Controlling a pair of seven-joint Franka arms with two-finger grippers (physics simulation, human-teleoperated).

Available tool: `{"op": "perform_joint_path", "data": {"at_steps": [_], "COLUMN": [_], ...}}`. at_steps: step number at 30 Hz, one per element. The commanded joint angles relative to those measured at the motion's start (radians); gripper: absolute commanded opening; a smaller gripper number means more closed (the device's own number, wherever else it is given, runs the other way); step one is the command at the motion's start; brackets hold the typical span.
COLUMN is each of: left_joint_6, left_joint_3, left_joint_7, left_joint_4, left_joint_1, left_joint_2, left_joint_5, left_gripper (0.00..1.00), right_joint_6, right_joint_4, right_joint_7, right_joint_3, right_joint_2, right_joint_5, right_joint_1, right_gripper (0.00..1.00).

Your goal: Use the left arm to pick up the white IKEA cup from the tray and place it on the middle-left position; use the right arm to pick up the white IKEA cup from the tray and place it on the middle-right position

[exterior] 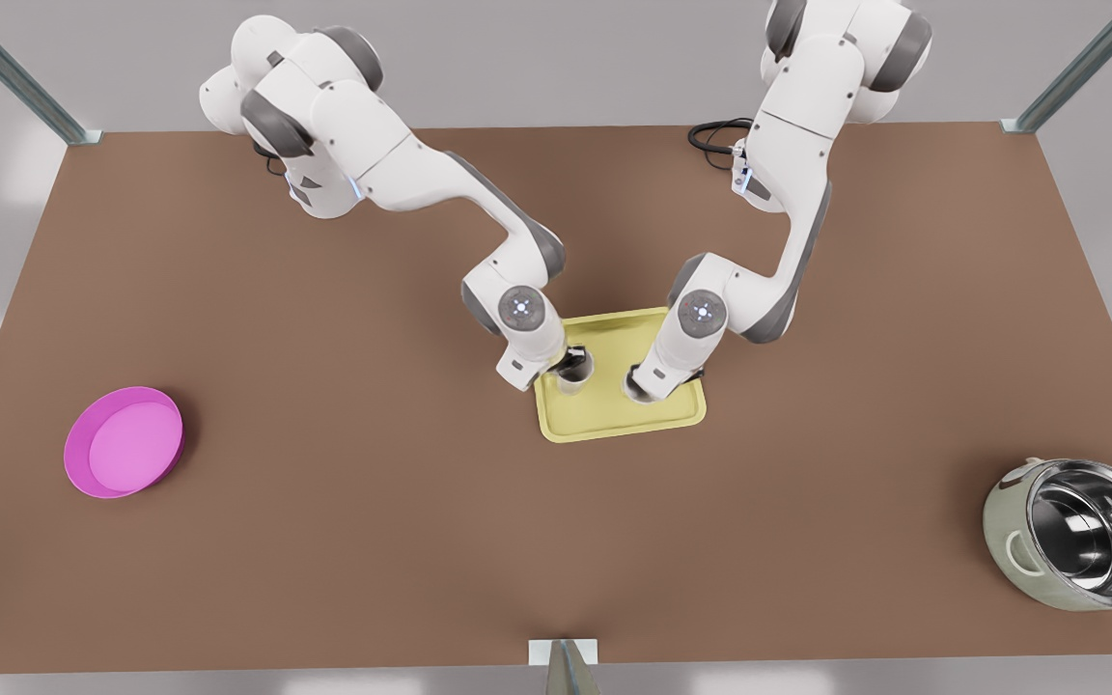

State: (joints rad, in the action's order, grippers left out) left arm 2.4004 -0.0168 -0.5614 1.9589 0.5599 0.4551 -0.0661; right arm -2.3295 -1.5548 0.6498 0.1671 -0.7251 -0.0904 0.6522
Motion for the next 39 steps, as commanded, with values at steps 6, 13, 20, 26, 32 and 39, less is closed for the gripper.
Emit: {"op": "perform_joint_path", "data": {"at_steps": [6, 13, 20, 26, 32, 39], "left_joint_6": [-0.136, -0.267, -0.046, -0.058, -0.165, -0.164], "left_joint_3": [-0.011, -0.011, -0.009, -0.008, -0.011, -0.009], "left_joint_7": [-0.04, 0.509, 0.623, 0.624, 0.626, 0.623], "left_joint_4": [-0.097, -0.345, -0.362, -0.364, -0.442, -0.445], "left_joint_1": [-0.051, -0.48, -0.499, -0.514, -0.525, -0.525], "left_joint_2": [-0.029, 0.05, 0.186, 0.234, 0.257, 0.257], "left_joint_5": [0.0, -0.089, -0.133, -0.23, -0.219, -0.216], "left_gripper": [0.25, 0.25, 0.25, 0.25, 0.35, 1.0], "right_joint_6": [0.323, 0.547, 0.473, 0.371, 0.251, 0.148], "right_joint_4": [0.002, 0.027, 0.131, 0.168, 0.163, 0.16], "right_joint_7": [0.037, -0.867, -1.277, -1.388, -1.388, -1.398], "right_joint_3": [0.0, -0.003, -0.047, -0.084, -0.087, -0.087], "right_joint_2": [0.184, 0.291, 0.11, 0.029, 0.019, -0.019], "right_joint_5": [0.029, 0.083, 0.144, 0.144, 0.163, 0.161], "right_joint_1": [-0.066, -0.542, -0.711, -0.707, -0.7, -0.694], "right_gripper": [0.0, 0.0, 0.0, 0.0, 0.0, 0.0]}}
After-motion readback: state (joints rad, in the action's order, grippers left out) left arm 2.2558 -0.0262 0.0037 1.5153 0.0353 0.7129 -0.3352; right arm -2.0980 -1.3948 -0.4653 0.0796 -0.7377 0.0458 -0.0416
